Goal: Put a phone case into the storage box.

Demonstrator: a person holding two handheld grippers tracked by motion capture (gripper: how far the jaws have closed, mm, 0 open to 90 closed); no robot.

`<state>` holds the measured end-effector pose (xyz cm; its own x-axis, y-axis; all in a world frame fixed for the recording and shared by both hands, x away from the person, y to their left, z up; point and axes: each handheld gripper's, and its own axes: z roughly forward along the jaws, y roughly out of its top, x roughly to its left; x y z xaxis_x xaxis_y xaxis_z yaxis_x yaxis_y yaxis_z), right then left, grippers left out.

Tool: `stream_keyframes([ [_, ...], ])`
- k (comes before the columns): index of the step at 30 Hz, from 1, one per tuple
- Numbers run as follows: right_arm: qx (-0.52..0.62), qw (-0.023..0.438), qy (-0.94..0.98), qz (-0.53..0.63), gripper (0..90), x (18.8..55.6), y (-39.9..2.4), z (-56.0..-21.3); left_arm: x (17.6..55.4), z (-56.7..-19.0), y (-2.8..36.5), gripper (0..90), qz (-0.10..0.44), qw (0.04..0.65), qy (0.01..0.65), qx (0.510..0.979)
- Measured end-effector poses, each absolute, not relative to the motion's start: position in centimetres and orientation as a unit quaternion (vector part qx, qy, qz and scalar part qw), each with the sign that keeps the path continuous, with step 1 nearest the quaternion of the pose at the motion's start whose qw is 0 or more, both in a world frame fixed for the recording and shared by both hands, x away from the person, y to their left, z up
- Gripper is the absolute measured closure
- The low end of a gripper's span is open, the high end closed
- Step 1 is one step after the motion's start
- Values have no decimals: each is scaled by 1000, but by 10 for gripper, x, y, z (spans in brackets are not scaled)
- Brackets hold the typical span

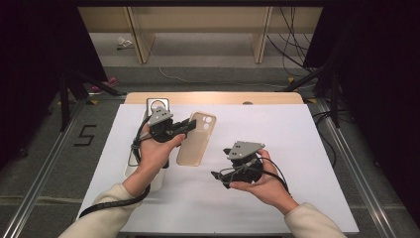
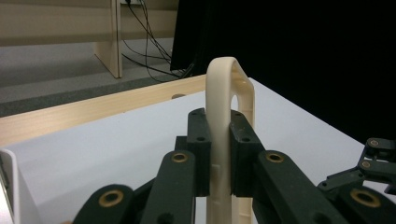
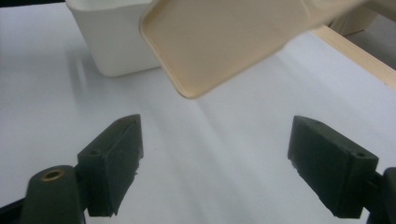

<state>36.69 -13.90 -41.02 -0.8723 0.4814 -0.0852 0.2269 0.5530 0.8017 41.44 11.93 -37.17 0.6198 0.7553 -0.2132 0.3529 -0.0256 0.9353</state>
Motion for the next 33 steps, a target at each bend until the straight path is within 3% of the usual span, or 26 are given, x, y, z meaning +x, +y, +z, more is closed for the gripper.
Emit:
stream_keyframes([
  [33,274,167,838,442,166,368,-190,-410,416,-357,169,810,204,595,405,664],
])
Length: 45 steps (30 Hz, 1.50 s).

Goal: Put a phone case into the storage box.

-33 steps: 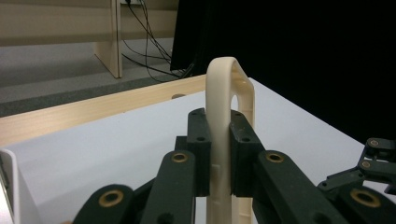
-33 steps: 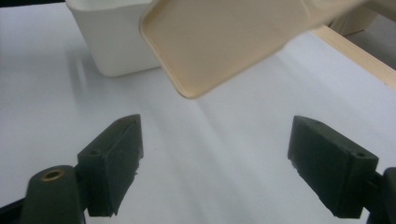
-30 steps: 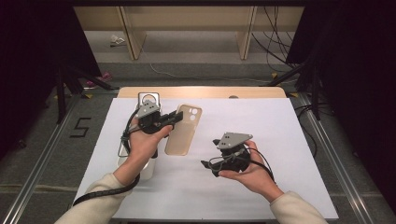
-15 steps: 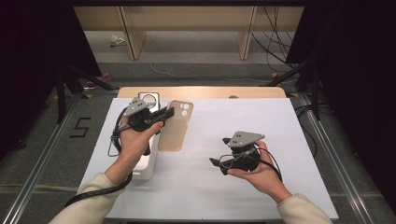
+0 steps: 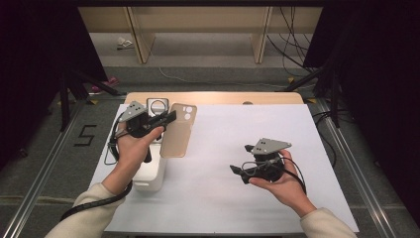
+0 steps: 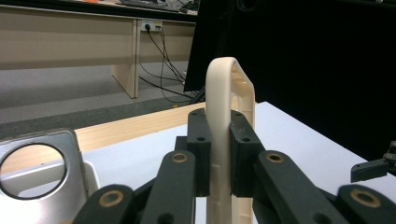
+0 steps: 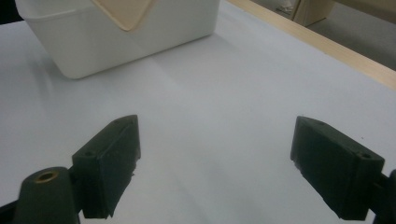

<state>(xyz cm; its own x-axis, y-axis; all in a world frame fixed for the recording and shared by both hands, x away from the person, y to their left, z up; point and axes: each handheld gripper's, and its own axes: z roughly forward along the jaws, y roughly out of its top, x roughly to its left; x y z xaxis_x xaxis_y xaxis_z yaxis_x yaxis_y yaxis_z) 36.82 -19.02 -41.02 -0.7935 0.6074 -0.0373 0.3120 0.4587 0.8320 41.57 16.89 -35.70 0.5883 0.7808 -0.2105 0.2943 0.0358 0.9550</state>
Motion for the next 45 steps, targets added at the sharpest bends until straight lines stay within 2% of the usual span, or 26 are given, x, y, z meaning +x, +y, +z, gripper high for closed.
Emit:
stream_keyframes([
  [45,308,178,822,445,166,366,-220,-411,422,-353,194,810,216,596,408,657],
])
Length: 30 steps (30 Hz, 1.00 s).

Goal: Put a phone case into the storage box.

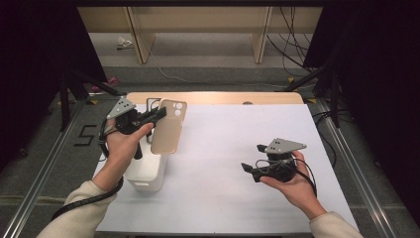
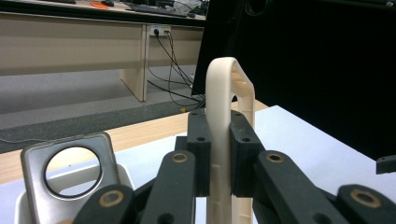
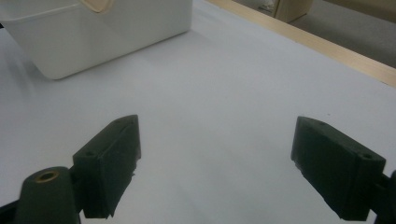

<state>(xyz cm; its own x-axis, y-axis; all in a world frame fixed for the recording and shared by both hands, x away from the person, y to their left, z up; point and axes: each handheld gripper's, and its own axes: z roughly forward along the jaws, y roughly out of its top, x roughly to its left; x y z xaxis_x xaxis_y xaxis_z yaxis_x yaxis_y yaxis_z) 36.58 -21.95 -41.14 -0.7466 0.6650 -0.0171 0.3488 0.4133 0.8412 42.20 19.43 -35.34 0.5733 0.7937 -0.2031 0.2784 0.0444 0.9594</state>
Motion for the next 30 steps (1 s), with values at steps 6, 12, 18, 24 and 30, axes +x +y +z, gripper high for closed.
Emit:
stream_keyframes([
  [6,312,178,820,446,165,366,-222,-411,423,-351,201,811,219,599,410,652],
  [12,314,180,817,448,165,366,-224,-411,425,-350,210,811,224,599,415,648],
  [18,317,179,817,447,165,365,-226,-411,427,-350,219,811,228,598,420,643],
  [24,320,180,815,449,165,365,-228,-411,428,-350,228,810,232,598,426,639],
  [30,322,181,814,448,165,365,-229,-411,430,-351,235,811,235,596,431,636],
])
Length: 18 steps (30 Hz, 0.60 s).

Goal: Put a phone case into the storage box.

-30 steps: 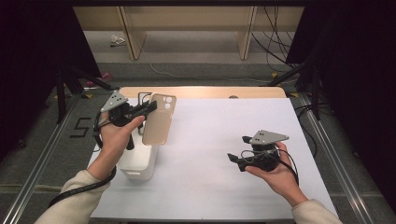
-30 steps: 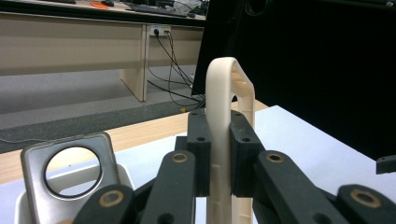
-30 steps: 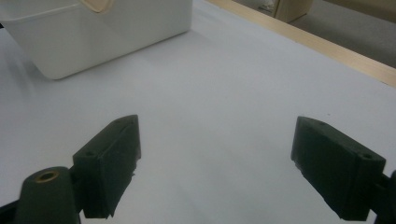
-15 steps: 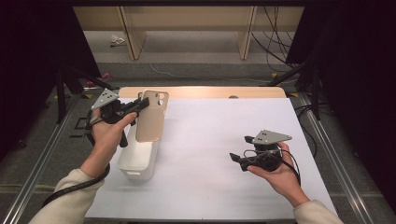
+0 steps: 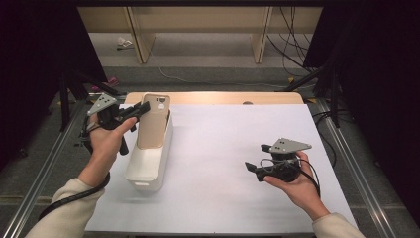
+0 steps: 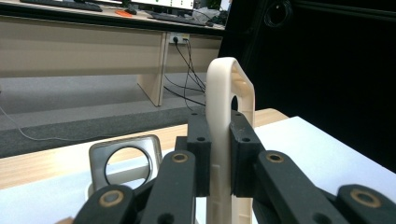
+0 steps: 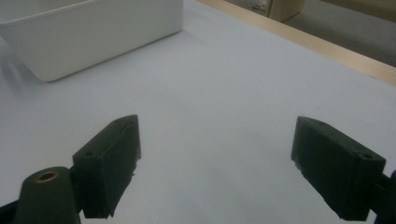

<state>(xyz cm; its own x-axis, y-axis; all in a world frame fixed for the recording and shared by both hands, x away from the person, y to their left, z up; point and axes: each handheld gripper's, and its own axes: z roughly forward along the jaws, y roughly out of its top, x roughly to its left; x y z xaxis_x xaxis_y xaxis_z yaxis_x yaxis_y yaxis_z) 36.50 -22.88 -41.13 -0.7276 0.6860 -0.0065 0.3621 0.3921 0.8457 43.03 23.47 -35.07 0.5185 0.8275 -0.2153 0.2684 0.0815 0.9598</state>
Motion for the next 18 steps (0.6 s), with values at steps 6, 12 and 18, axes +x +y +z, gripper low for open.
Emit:
stream_keyframes([
  [6,323,182,813,449,165,365,-230,-411,433,-353,239,810,236,596,434,633],
  [12,324,182,812,450,165,365,-231,-411,436,-356,242,810,238,595,437,632],
  [18,325,183,811,450,165,365,-231,-411,439,-356,245,810,241,595,439,629],
])
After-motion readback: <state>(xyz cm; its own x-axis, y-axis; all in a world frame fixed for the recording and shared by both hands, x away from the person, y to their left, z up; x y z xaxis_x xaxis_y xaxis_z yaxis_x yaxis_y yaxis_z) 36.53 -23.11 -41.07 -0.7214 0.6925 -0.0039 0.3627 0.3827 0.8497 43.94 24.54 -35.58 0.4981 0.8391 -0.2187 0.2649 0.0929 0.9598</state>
